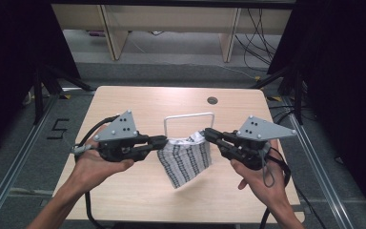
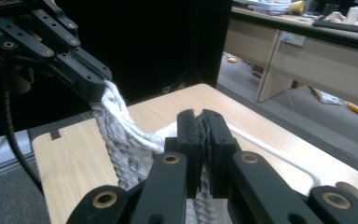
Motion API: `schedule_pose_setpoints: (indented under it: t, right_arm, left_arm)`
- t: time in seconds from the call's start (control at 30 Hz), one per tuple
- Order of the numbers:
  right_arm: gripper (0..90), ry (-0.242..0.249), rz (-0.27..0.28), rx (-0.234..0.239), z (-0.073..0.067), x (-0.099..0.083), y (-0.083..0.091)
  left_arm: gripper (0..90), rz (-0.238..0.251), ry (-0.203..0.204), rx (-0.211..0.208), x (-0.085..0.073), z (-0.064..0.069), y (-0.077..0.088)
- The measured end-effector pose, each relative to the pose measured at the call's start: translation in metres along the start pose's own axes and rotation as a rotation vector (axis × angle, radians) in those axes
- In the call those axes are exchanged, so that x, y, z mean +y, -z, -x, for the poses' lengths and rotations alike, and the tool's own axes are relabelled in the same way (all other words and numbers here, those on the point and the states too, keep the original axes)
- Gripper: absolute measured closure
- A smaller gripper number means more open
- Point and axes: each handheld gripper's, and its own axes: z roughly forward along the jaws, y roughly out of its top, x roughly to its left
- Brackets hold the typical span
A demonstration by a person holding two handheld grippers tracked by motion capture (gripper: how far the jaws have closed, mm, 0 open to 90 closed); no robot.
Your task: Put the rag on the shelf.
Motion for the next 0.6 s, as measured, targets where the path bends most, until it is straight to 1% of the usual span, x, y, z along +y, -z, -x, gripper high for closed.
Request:
schedule_pose_setpoints:
  t: [0.03, 0.07, 0.1, 0.13, 0.17, 0.2, 0.27, 0.33, 0.37, 0.4, 0.47, 0.5, 0.57, 0.6]
  right_arm:
    - [87.1, -0.016, -0.004, -0.025, 0.005, -0.001, 0.0]
    - [87.1, -0.016, -0.004, -0.025, 0.005, -0.001, 0.0]
    - [87.1, -0.021, -0.001, -0.028, 0.01, -0.001, -0.003]
    - [87.1, -0.02, 0.005, -0.022, 0.012, -0.001, -0.004]
    - [87.1, -0.007, 0.013, -0.034, 0.016, 0.0, -0.006]
    - [87.1, -0.016, 0.008, -0.042, 0.016, 0.001, -0.007]
    - [87.1, -0.026, 0.006, -0.038, 0.019, 0.003, -0.009]
    - [87.1, -0.036, 0.008, -0.046, 0.022, 0.006, -0.012]
    - [87.1, -0.036, 0.008, -0.045, 0.023, 0.007, -0.013]
    - [87.1, -0.02, 0.014, -0.058, 0.026, 0.009, -0.015]
    - [87.1, -0.05, 0.02, -0.05, 0.027, 0.011, -0.017]
    - [87.0, -0.039, 0.02, -0.059, 0.029, 0.013, -0.018]
    - [87.1, -0.042, 0.029, -0.056, 0.03, 0.013, -0.02]
    - [87.1, -0.036, 0.026, -0.065, 0.034, 0.016, -0.021]
  left_arm:
    - [85.0, 0.002, 0.005, 0.004, 0.001, -0.004, -0.004]
    - [85.0, 0.002, 0.005, 0.004, 0.001, -0.004, -0.004]
    - [85.0, 0.01, 0.013, 0.009, 0.003, -0.009, -0.007]
    - [85.0, 0.014, 0.018, 0.012, 0.004, -0.013, -0.008]
    - [85.0, 0.014, 0.023, 0.016, 0.005, -0.015, -0.009]
    - [85.0, 0.02, 0.024, 0.021, 0.006, -0.017, -0.01]
    - [85.0, 0.027, 0.031, 0.029, 0.008, -0.022, -0.011]
    - [85.0, 0.031, 0.037, 0.04, 0.011, -0.027, -0.011]
    - [85.0, 0.035, 0.04, 0.045, 0.012, -0.029, -0.012]
    - [85.0, 0.039, 0.042, 0.051, 0.013, -0.031, -0.012]
    - [85.0, 0.043, 0.044, 0.056, 0.014, -0.034, -0.013]
    - [85.0, 0.049, 0.05, 0.065, 0.016, -0.038, -0.015]
    - [85.0, 0.054, 0.055, 0.069, 0.018, -0.041, -0.016]
    - [85.0, 0.055, 0.058, 0.071, 0.019, -0.043, -0.017]
